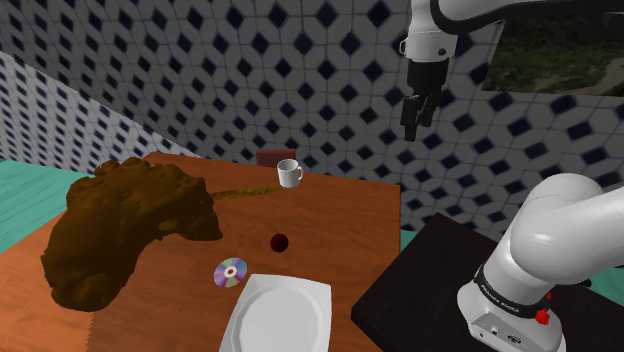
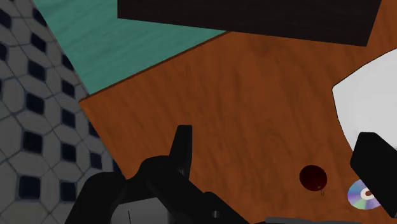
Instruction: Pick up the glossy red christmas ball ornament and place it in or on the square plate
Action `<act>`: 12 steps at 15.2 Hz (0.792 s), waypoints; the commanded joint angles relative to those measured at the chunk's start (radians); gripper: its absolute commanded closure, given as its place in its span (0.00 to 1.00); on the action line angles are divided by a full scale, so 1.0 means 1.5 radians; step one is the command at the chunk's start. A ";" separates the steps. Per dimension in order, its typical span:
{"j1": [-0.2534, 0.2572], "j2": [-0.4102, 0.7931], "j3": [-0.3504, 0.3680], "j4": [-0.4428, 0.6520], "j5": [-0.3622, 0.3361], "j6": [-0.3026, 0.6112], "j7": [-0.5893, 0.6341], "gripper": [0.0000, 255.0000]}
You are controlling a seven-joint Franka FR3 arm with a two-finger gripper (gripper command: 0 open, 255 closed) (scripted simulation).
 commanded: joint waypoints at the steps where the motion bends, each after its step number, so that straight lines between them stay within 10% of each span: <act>1: 0.000 0.000 0.000 0.000 0.000 0.000 0.000 0.00; 12: 0.028 0.223 0.071 0.001 0.060 0.184 0.109 0.00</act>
